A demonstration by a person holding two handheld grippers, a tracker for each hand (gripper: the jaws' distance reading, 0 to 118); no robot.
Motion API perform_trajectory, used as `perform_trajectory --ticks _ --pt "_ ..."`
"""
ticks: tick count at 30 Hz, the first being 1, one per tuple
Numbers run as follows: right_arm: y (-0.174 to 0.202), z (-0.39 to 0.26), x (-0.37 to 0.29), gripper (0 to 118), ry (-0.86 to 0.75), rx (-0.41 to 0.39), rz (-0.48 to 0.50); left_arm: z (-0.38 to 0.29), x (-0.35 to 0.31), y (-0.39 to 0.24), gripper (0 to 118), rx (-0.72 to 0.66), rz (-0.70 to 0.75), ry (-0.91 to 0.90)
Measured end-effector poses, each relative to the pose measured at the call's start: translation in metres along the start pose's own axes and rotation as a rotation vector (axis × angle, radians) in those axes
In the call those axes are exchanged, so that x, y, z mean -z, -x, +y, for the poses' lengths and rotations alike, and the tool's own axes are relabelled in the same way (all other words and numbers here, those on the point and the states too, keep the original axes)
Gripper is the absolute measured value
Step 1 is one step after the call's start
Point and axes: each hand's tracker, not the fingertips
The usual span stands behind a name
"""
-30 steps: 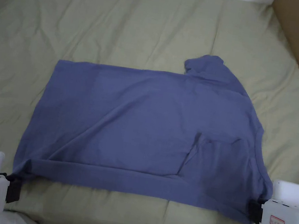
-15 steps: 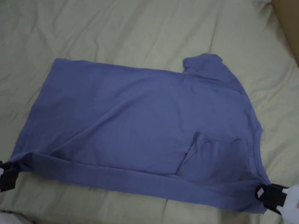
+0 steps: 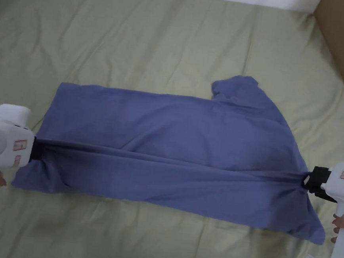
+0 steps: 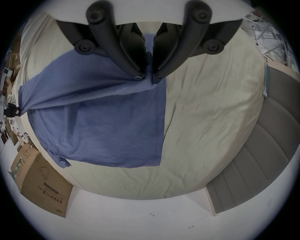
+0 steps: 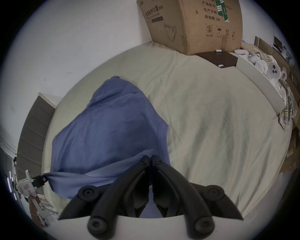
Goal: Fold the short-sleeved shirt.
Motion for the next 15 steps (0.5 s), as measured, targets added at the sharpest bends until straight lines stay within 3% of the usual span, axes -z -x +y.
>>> perform_trajectory --ticks 2,3,4,6,10,11,12,13,14,15 --pt "0.002 0.002 0.008 8 0.008 -0.027 -0.011 0.004 0.003 0.0 80 0.006 0.002 0.006" --pt "0.005 0.0 0.007 29 0.005 -0.052 -0.016 0.005 0.001 0.001 108 0.001 0.024 0.018" --pt "0.008 -0.003 0.003 71 0.003 -0.097 -0.015 0.003 -0.002 0.003 118 -0.008 0.03 0.026" --pt "0.011 -0.009 -0.008 85 -0.017 -0.155 -0.033 -0.008 -0.016 0.008 116 -0.042 0.001 -0.026" --pt "0.014 -0.025 -0.045 87 -0.08 -0.225 -0.047 -0.031 -0.048 0.016 111 -0.082 0.001 -0.014" --pt "0.013 -0.032 -0.054 86 -0.104 -0.228 -0.029 -0.038 -0.056 0.023 102 -0.099 -0.023 -0.028" --pt "0.013 -0.041 -0.064 82 -0.128 -0.222 -0.009 -0.047 -0.063 0.022 79 -0.109 -0.052 -0.049" --pt "0.012 -0.05 -0.072 59 -0.13 -0.221 -0.003 -0.058 -0.069 0.021 32 -0.114 -0.049 -0.051" --pt "0.013 -0.059 -0.077 28 -0.135 -0.213 0.003 -0.066 -0.069 0.018 7 -0.12 -0.049 -0.05" --pt "0.012 -0.067 -0.078 8 -0.132 -0.201 -0.002 -0.076 -0.073 0.02 6 -0.133 -0.03 -0.054"
